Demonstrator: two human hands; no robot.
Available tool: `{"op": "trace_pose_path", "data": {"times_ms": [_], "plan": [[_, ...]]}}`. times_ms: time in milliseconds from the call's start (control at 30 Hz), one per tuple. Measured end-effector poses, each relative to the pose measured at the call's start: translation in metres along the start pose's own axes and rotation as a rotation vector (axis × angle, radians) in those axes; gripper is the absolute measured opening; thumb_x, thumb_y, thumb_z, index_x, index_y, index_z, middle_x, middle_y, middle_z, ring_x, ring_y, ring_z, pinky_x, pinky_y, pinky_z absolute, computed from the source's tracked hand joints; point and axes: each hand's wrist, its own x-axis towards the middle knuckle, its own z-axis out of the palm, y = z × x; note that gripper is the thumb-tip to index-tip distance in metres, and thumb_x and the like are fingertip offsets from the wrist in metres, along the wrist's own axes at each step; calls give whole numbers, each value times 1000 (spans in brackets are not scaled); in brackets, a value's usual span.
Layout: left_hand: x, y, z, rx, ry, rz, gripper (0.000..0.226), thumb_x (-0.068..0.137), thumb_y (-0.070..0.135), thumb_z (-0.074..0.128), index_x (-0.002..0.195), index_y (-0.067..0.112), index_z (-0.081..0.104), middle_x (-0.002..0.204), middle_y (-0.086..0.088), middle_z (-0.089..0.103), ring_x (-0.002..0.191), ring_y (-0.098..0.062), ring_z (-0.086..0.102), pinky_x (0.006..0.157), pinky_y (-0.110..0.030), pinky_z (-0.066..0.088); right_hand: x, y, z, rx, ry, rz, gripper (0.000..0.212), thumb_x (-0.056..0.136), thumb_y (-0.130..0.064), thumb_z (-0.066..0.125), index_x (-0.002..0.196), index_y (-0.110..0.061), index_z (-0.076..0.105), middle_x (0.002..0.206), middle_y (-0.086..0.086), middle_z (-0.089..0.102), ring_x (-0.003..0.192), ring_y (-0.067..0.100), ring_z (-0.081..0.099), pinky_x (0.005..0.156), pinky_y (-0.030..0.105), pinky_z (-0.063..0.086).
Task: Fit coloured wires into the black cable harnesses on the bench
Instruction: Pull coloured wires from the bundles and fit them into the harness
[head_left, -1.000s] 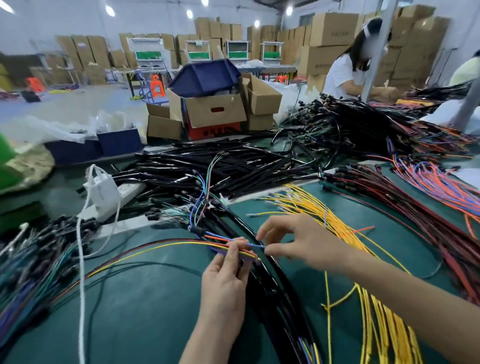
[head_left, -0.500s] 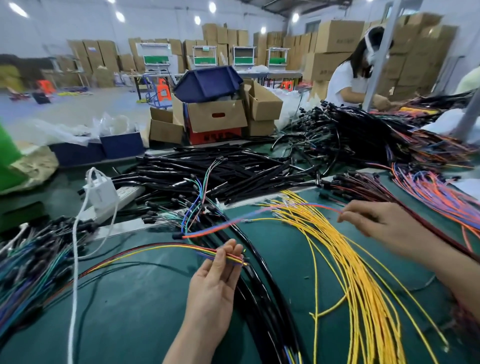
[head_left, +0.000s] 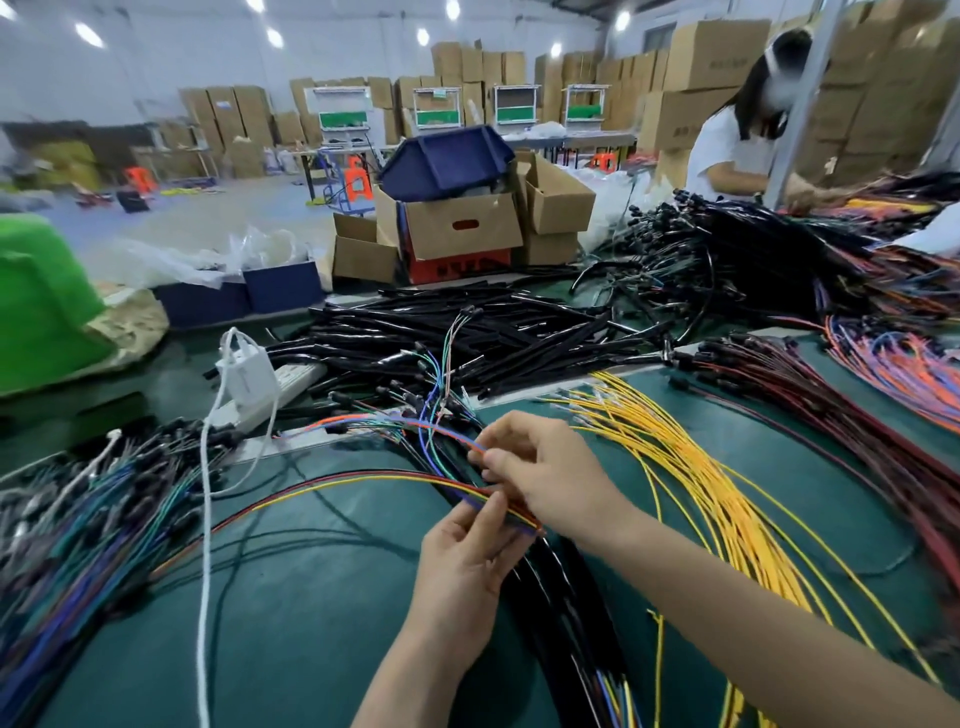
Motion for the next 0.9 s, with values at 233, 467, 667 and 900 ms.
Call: {"op": "trace_pose_path", "data": {"times_ms": [233,467,667,900], "plan": [[0,2,3,-40,-10,-1,20,75,15,58,82,9,76,86,-6,74,74,-7,70,59,-18,54,5,6,14,-305,18,-106,9,81,-6,66,82,-11,73,114,-1,58,111,6,46,86,5,30],[0,6,2,-181,-18,-71,20,80,18,56,96,10,64,86,-6,73,76,-13,70,69,-26,58,7,8,1,36,-120,74,17,90,-11,59,96,-10,75,104,4,68,91,9,63,74,16,47],[2,6,1,-177,13,-63,14,79,17,56,89,9,60,86,-12,73,78,-23,72,71,-30,59,2,11,-23,32,-167,-170,54,84,19,36,93,-19,74,116,-5,64,100,9,63,79,25,55],[-5,25,0,115,-49,-126,16,78,13,57,84,5,68,77,-11,69,63,-20,68,65,-30,59,20,-5,-28,-740,-655,-608,61,79,13,47,125,-26,61,156,-17,17,146,6,-6,115,22,6]]}}
